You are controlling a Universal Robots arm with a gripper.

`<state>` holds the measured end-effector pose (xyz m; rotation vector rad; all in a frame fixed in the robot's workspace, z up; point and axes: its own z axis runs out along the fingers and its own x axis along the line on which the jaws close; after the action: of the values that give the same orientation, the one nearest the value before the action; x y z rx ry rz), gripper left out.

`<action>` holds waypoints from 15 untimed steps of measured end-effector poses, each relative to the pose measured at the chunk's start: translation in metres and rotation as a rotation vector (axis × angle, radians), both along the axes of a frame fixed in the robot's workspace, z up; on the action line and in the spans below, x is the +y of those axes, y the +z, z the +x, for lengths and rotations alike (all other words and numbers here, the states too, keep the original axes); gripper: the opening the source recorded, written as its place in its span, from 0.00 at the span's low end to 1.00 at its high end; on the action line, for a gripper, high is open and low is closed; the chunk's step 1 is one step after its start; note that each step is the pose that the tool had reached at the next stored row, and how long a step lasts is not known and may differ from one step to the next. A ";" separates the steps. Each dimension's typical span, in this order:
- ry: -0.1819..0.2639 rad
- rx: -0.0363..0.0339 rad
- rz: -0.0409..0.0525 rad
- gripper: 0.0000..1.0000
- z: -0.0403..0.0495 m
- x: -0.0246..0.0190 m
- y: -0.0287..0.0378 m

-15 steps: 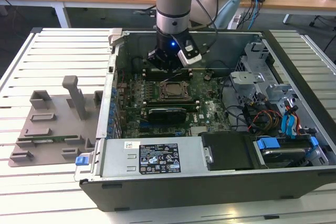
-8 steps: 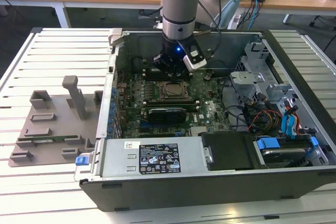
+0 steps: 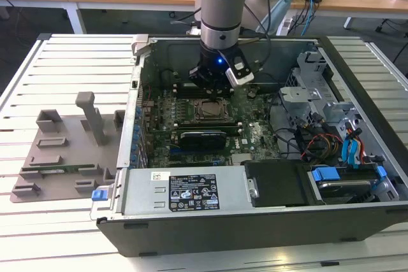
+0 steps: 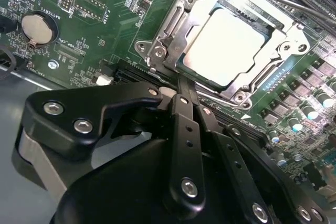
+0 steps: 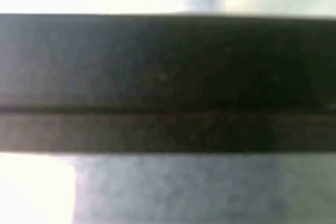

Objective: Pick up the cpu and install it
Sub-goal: 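Install the first cpu locking lever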

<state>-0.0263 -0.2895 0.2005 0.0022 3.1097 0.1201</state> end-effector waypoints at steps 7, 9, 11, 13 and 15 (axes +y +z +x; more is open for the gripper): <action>0.000 -0.0032 0.0000 0.11 -0.0004 0.0000 0.0025; 0.000 -0.0033 0.0000 0.11 -0.0006 -0.0014 0.0025; 0.000 -0.0037 -0.0002 0.11 -0.0006 -0.0032 0.0027; 0.000 -0.0057 0.0001 0.11 -0.0008 -0.0050 0.0047; 0.000 -0.0055 -0.0035 0.11 -0.0002 -0.0051 0.0041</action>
<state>-0.0265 -0.2946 0.2046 0.0017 3.1044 0.1144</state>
